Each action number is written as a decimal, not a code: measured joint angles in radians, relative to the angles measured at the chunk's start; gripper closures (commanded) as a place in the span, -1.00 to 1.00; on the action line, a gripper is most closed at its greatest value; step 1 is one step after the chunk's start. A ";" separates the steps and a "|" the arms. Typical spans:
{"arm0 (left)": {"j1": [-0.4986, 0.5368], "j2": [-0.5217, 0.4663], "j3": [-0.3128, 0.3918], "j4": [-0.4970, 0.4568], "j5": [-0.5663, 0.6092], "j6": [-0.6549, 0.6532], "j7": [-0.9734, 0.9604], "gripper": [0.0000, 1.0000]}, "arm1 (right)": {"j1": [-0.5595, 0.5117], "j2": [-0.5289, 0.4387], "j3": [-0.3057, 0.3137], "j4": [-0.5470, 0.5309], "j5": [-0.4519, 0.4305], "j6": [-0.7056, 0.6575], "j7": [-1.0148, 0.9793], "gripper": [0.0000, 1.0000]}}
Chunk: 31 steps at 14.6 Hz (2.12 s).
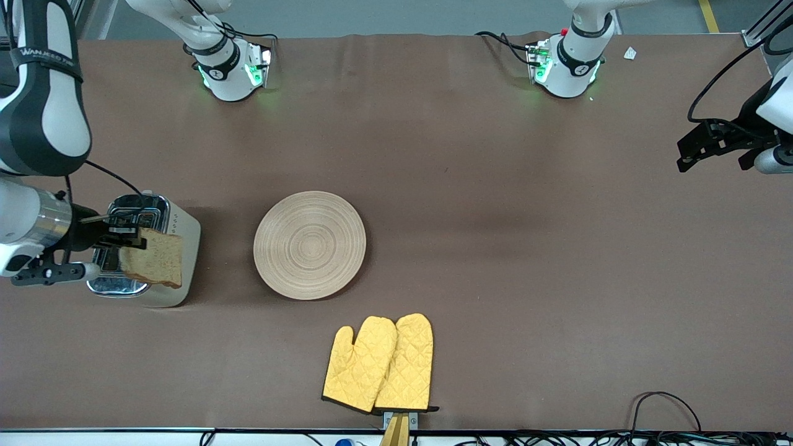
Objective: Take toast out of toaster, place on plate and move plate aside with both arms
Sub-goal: 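Lift the bread out of the toaster and carry it over the plate, then lower the bread onto the wooden plate and open the right gripper, then withdraw the right gripper while the left gripper reaches the plate rim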
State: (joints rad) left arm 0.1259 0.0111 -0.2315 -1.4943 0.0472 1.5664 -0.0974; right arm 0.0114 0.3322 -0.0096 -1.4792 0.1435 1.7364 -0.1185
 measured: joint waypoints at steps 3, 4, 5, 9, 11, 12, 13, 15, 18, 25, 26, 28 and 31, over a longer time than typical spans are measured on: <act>0.000 0.000 0.000 0.000 0.000 0.000 0.000 -1.00 | 0.048 0.015 0.012 -0.047 0.017 0.098 0.000 0.95; 0.000 0.000 0.000 0.000 0.000 0.000 0.000 -1.00 | 0.064 0.025 0.020 -0.083 0.039 0.150 0.000 0.95; 0.000 0.000 0.000 0.000 0.000 0.000 0.000 -1.00 | 0.079 0.039 0.030 -0.124 0.075 0.211 0.000 0.96; 0.000 0.001 0.000 0.000 0.000 0.000 0.000 -1.00 | 0.156 0.091 0.043 -0.304 0.403 0.463 -0.003 0.99; 0.000 0.001 0.000 0.000 0.000 0.000 0.000 -1.00 | 0.203 0.098 0.044 -0.376 0.537 0.544 -0.005 0.99; 0.001 0.001 0.000 0.000 0.000 0.000 0.000 -1.00 | 0.225 0.098 0.044 -0.396 0.592 0.554 -0.005 0.99; 0.001 0.002 0.000 0.000 0.000 0.000 0.000 -1.00 | 0.244 0.097 0.044 -0.412 0.640 0.556 -0.005 0.99; 0.001 0.003 0.000 0.000 0.000 0.000 0.000 -1.00 | 0.268 0.096 0.045 -0.445 0.691 0.556 -0.003 0.99; 0.001 0.004 0.000 0.000 0.000 0.000 0.000 -1.00 | 0.271 0.095 0.041 -0.500 0.703 0.556 -0.003 0.99; 0.001 0.020 -0.001 -0.002 -0.014 -0.083 0.002 -1.00 | 0.222 0.095 0.030 -0.607 0.704 0.527 -0.139 -0.23; 0.001 0.026 -0.001 -0.003 -0.051 -0.101 0.002 -1.00 | 0.214 0.095 0.028 -0.611 0.704 0.524 -0.146 -0.70; -0.001 0.054 -0.002 -0.015 -0.152 -0.119 0.002 -1.00 | 0.211 0.094 0.015 -0.612 0.704 0.524 -0.150 -1.00; -0.020 0.154 -0.012 -0.032 -0.293 -0.088 0.002 -1.00 | 0.211 0.091 -0.008 -0.615 0.680 0.524 -0.160 -1.00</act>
State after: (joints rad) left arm 0.1056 0.1656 -0.2432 -1.5261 -0.2454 1.4784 -0.0950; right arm 0.2226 0.4227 -0.0174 -2.0945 0.8238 2.2604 -0.2788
